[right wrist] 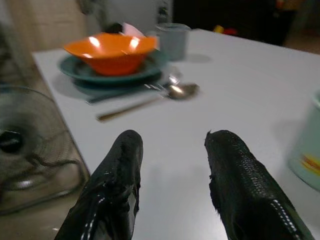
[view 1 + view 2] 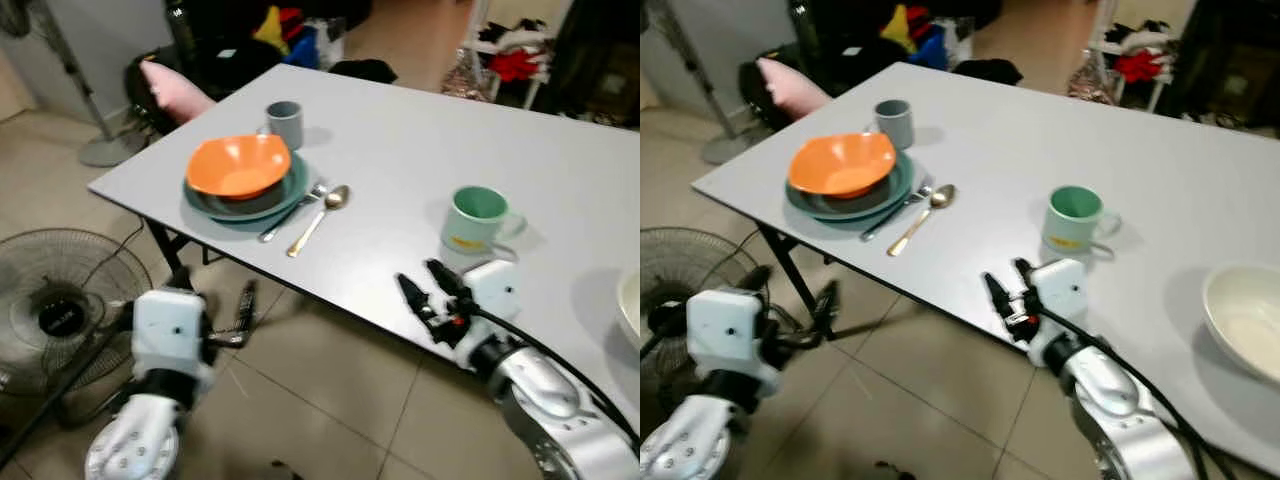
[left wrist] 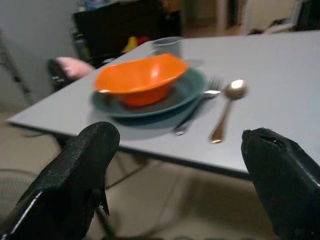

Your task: Setting the table

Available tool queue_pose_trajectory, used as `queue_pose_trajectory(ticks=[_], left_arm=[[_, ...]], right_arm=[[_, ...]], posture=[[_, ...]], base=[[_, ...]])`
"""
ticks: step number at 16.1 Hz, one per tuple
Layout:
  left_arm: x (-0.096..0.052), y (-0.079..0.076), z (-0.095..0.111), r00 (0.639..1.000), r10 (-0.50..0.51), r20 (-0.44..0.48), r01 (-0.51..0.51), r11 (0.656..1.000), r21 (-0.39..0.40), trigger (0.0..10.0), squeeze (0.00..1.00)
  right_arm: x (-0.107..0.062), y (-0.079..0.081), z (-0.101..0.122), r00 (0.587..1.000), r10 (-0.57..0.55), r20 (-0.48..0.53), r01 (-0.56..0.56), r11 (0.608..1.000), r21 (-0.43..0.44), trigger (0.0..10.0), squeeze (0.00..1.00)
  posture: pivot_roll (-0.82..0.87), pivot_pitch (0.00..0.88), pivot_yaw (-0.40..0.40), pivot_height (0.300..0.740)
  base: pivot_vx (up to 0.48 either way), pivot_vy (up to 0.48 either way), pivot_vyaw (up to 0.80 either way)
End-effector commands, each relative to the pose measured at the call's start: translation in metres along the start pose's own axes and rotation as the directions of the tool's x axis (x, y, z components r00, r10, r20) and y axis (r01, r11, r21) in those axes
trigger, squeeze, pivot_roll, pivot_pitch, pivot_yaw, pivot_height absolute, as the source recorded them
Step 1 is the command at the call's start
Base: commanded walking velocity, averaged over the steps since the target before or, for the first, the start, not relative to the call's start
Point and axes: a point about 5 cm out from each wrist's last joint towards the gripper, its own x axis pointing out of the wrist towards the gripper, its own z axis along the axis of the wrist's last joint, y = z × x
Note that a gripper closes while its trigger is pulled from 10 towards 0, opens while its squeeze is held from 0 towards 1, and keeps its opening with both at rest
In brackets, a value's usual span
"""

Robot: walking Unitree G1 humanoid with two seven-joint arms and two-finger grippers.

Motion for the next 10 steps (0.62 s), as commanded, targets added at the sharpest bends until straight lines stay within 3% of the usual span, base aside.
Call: queue_pose_trajectory(ticks=[1,6,8,10], left_arm=[[0.0,-0.001,-0.002,1.0,-0.006,-0.001,0.006,1.0,-0.001,10.0,0.0],[0.012,-0.001,0.0,1.0,0.009,0.022,-0.009,1.0,0.001,10.0,0.0],[0.014,0.0,0.004,0.999,0.037,0.02,-0.036,0.998,-0.051,10.0,0.0],[0.013,0.006,0.002,0.998,0.057,0.016,-0.057,0.998,-0.027,10.0,0.0]], right_arm=[[-0.002,-0.003,-0.005,1.0,-0.012,-0.016,0.012,1.0,0.008,10.0,0.0],[0.013,-0.006,-0.001,1.0,-0.018,0.02,0.018,1.0,0.021,10.0,0.0],[0.02,-0.011,0.002,0.999,-0.032,0.021,0.032,0.999,0.025,10.0,0.0],[0.023,-0.01,0.002,1.0,-0.013,0.027,0.012,1.0,0.022,10.0,0.0]], posture=[[-0.07,0.0,0.085,0.74],[-0.06,0.0,0.068,0.74],[-0.04,0.0,0.055,0.74],[-0.04,0.0,0.044,0.74]], base=[[0.0,0.0,0.8],[0.0,0.0,0.8],[0.0,0.0,0.8],[0.0,0.0,0.8]])
